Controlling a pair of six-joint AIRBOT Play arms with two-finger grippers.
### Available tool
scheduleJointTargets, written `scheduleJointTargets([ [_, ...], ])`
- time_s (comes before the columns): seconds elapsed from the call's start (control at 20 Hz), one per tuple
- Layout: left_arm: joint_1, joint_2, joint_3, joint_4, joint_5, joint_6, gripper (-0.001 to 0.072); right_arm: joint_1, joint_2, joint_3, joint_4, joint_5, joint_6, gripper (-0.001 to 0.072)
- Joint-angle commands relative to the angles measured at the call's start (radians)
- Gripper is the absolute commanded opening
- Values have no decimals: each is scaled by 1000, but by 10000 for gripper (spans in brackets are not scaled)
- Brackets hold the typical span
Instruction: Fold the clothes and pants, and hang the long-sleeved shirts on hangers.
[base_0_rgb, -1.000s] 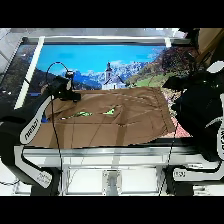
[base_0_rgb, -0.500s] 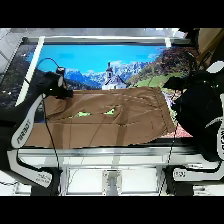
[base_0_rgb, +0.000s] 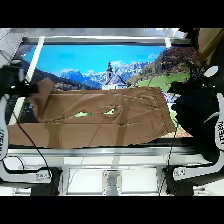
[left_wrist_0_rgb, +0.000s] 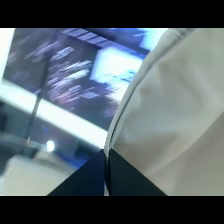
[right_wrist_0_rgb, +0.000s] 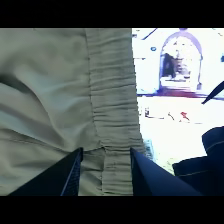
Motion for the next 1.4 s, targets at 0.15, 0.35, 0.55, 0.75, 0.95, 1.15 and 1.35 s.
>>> scheduleJointTargets([
  [0.15,265,-10,-8,7,12,0,8,-4,-19,0,41,21,29,334],
  [0.35,303,-60,-8,-40,44,0,720,-4,-17,0,129,23,32,357],
  [0.55,333,-45,-8,35,-30,0,703,-13,25,1,95,95,33,355],
  [0.75,509,19,-110,0,-162,-1,703,-86,135,-64,-11,204,34,355],
  [0.95,733,195,-389,-230,0,23,703,-222,358,-375,8,143,17,356],
  [1.15,895,256,-507,-646,141,134,703,-280,488,-553,37,84,-11,355],
  [1.35,857,249,-507,-730,236,189,705,-280,494,-555,136,65,-11,355],
])
